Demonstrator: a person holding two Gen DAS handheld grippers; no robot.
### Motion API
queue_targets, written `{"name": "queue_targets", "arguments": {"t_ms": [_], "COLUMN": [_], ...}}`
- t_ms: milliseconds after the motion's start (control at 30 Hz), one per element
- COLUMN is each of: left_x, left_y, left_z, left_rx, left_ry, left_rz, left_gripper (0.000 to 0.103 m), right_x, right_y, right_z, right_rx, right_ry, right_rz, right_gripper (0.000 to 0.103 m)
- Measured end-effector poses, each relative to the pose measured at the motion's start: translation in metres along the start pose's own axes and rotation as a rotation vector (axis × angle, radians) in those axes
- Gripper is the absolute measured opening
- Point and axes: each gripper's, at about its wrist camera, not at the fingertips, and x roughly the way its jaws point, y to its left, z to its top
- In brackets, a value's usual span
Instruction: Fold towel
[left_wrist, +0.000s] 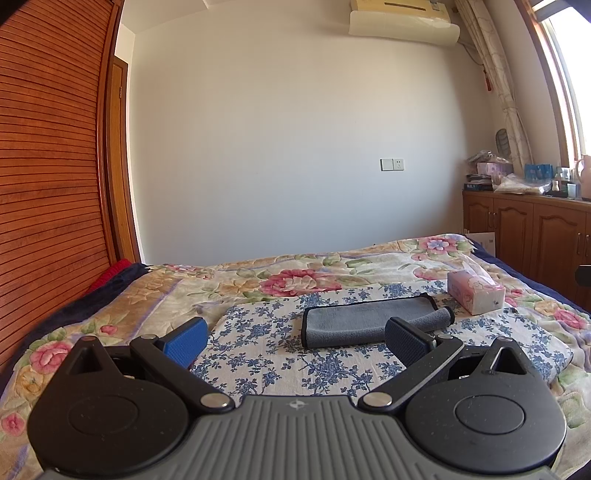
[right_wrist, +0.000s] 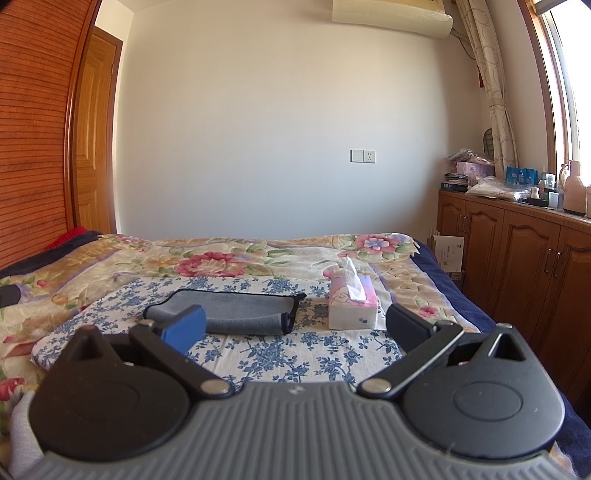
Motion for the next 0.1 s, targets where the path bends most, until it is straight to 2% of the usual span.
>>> {"name": "queue_targets", "arguments": {"t_ms": [100], "left_x": [0.0004], "left_y": [0.0003], "left_z": [0.0002], "left_rx": [0.0], "left_ry": [0.001], "left_rz": [-0.001], "left_gripper": [0.103], "right_x": [0.0001], "right_y": [0.0001], "right_z": [-0.0001], "right_rx": [0.0], "right_ry": [0.0], "right_rz": [0.0], "right_gripper": [0.103]}}
